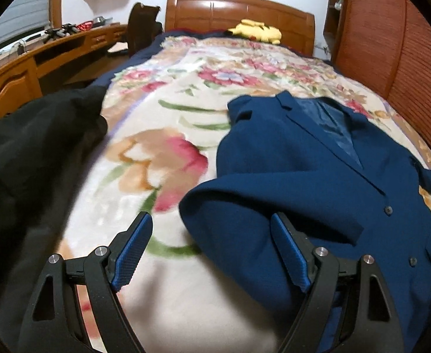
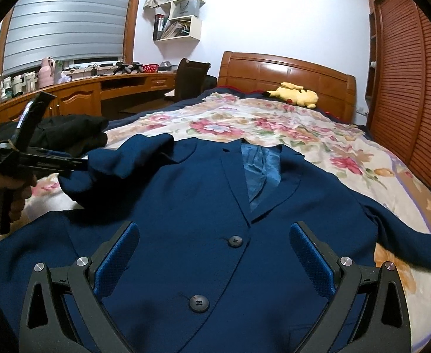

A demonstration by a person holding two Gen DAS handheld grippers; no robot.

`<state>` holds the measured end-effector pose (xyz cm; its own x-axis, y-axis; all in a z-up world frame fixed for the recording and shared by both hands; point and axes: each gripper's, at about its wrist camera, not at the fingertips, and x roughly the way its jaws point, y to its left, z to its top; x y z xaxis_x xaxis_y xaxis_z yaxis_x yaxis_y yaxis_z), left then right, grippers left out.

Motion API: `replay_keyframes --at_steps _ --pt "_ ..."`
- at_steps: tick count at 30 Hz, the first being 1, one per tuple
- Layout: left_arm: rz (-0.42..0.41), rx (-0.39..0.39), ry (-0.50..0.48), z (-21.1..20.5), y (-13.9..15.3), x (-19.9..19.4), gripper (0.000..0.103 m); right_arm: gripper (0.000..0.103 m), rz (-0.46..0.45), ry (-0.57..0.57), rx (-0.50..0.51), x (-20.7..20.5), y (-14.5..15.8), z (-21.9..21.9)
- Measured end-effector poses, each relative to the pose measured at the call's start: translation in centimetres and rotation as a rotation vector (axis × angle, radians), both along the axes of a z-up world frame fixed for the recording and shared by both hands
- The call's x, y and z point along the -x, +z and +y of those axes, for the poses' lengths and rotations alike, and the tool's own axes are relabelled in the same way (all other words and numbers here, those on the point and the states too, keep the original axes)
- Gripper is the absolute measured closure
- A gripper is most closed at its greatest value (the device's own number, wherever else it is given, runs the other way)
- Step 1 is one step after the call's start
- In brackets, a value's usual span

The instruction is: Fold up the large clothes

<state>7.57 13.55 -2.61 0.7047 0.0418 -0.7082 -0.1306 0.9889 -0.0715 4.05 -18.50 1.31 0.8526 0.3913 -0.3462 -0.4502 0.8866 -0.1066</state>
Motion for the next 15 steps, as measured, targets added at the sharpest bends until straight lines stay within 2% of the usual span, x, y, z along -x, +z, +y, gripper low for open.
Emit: replay_keyframes --at_steps 1,3,4,6,8,10,13,15 --pt "0.009 -0.002 -0.001 -0.1 -0.1 -0.2 0.02 0.001 -0.001 0.0 0.0 0.0 0.0 0.0" --pt "0.04 0.018 -0.028 -0.5 -0.6 -0.6 0.043 0.001 -0.001 -0.001 0.0 0.0 0.0 0.0" --pt "0.061 0.041 -0.044 -0.7 -0.8 -0.8 0.061 0.001 -0.002 -0.002 -0.001 0.0 0.0 0.0" --pt "0.065 0.039 -0.056 -1.0 -0.7 -0.8 0.07 0.001 -0.001 -0.003 -0.003 -0.1 0.0 -0.1" --pt "0.059 0.014 -0.076 -1.6 -0.3 -0.6 0.089 0.001 0.001 -0.006 -0.004 -0.1 0.0 -0.1" --pt "0.035 -0.013 -0.088 -2.2 0.6 -0.2 0.093 0.001 0.001 -0.01 -0.003 0.0 0.0 -0.1" --pt "-0.046 -0.095 -0.08 -3.4 2.9 0.5 0.094 0.001 -0.002 -0.016 -0.007 0.1 0.1 -0.3" --pt "-0.087 -0.104 -0.095 -4.2 4.6 0.7 0.094 0.001 -0.003 -0.022 -0.01 0.2 0.2 -0.6"
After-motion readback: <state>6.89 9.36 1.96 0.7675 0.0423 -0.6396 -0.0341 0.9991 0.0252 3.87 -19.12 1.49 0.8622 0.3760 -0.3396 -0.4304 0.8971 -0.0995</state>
